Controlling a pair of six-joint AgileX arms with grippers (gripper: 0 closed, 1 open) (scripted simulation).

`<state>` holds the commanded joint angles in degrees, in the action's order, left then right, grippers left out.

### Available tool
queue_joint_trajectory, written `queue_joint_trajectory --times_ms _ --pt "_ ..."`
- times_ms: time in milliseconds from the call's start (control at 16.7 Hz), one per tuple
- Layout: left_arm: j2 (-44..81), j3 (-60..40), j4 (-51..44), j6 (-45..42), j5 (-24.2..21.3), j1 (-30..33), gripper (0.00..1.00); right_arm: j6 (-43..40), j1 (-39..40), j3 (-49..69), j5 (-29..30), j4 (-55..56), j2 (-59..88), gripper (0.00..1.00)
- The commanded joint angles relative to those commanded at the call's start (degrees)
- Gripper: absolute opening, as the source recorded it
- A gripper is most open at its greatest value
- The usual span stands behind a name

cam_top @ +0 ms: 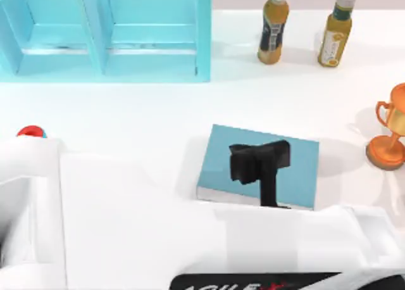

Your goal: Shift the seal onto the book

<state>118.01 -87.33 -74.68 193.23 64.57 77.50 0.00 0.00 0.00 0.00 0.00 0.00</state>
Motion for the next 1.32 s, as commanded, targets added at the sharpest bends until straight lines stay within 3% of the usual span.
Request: queue_joint_trajectory --times_ms 180,360,1020,1320 --pt "-12.5 4.4 5.4 -15.5 -6.3 -8.3 1.00 0.0 0.0 0.0 0.0 0.0 0.0 1.00" --pt "-27.2 11.0 12.2 -36.3 -13.7 -18.3 1.00 0.0 0.0 0.0 0.0 0.0 0.0 1.00" --pt "-82.0 52.2 43.6 -134.8 -43.8 -55.8 1.00 0.0 0.0 0.0 0.0 0.0 0.0 1.00" --pt "-101.1 72.0 58.6 -169.2 -55.2 -68.3 1.00 0.0 0.0 0.0 0.0 0.0 0.0 1.00"
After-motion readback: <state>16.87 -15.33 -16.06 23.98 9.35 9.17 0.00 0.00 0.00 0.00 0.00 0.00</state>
